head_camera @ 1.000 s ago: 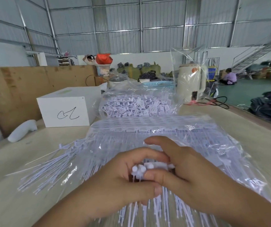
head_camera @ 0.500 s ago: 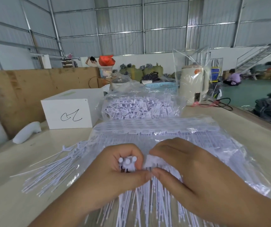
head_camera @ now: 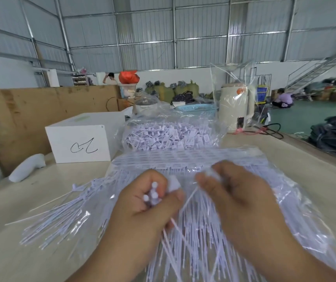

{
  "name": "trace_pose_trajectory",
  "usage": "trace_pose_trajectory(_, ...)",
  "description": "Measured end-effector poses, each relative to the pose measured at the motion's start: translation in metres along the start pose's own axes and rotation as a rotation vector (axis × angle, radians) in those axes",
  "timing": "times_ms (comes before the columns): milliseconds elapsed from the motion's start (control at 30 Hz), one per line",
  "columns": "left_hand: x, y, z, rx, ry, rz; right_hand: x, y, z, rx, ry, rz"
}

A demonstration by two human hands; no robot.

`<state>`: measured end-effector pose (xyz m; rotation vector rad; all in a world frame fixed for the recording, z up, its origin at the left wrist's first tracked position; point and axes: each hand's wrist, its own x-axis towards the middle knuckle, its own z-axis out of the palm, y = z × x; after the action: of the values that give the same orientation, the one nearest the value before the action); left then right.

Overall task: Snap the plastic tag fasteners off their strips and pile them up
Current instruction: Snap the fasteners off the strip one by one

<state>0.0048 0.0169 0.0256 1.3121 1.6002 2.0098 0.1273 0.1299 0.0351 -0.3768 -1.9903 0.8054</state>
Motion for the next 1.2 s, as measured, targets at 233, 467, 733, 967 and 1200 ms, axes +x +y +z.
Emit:
trace_pose_trajectory(233,0.005,-0.001,-0.013,-0.009,-0.185,-0.056,0.003,0.009,-0.010,0.067,-0.341,-0.033)
trace_pose_trajectory(467,0.007,0.004,-0.015,-0.002,-0.555,-0.154,0.001,0.018,-0.008,0.076,-0.581,-0.062)
trace_pose_trajectory(733,0.012,0.001,-0.029,0.103,-0.595,-0.195,0.001,0.012,-0.014,-0.361,-0.503,-0.249)
trace_pose_trajectory(967,0.009,0.000,-0.028,0.084,-0.596,-0.168,0.002,0.001,-0.017,-0.453,-0.499,-0.293)
trace_pose_trajectory(1200,0.001,-0.005,-0.008,0.017,-0.383,-0.112,0.005,0.004,-0.015,-0.332,-0.390,-0.170)
